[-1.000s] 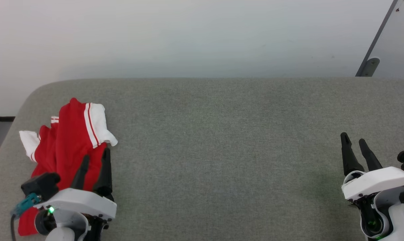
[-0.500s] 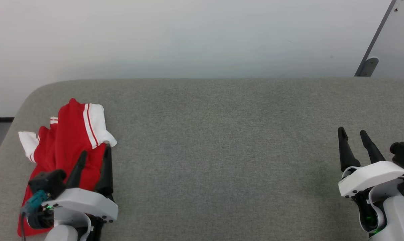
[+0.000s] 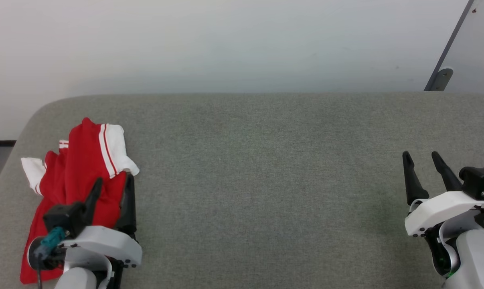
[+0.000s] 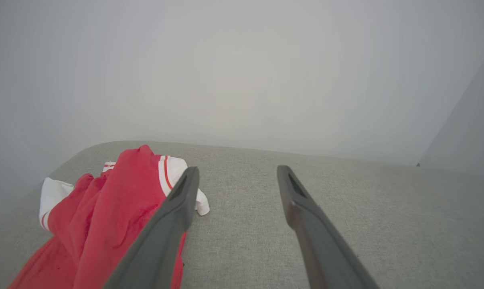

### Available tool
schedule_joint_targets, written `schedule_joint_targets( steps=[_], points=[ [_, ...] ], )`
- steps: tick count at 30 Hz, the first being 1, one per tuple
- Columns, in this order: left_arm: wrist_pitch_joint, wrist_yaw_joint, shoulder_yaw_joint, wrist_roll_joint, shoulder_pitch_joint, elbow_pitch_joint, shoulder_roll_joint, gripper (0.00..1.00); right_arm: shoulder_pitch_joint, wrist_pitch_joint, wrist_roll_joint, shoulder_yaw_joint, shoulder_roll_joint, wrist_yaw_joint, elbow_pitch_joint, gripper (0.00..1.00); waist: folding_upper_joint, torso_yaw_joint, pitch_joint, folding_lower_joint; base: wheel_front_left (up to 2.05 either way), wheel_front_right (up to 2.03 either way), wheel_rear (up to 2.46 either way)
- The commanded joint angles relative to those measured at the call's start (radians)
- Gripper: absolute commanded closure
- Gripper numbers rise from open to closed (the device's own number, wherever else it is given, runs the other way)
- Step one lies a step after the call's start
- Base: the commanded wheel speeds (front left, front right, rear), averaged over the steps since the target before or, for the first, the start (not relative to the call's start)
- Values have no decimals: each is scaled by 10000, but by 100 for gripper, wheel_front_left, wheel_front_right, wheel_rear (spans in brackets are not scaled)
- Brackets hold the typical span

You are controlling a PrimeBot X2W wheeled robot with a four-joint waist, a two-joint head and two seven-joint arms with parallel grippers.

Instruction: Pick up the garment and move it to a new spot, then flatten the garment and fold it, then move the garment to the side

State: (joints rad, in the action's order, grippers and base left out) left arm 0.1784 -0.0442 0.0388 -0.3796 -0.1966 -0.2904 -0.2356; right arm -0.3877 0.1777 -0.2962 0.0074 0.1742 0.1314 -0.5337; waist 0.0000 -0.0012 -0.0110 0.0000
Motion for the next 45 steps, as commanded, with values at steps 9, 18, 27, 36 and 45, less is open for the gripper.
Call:
schedule_joint_targets(
  steps=[9,18,27,36,45],
  points=[
    [274,-108,-115,738,-210,-260,-16,0,-246,295,689,-31,71,-10,-111,0,0,18,45,0,0,0,0],
    [464,-174,-134,1494,-119,-444,-13,0,-165,484,1145,-99,97,-11,-184,0,0,61,74,0,0,0,0],
    [632,-261,-182,2079,-163,-544,54,0,-58,645,1497,-138,237,-12,-202,0,0,159,74,0,0,0,0],
    [790,-519,-302,2324,-304,-903,230,0,-25,795,1849,-108,196,-13,-239,0,0,356,111,0,0,0,0],
    [859,-320,-644,2609,-286,-880,545,0,224,885,1752,366,300,-14,61,0,0,1508,124,0,0,0,0]
  ],
)
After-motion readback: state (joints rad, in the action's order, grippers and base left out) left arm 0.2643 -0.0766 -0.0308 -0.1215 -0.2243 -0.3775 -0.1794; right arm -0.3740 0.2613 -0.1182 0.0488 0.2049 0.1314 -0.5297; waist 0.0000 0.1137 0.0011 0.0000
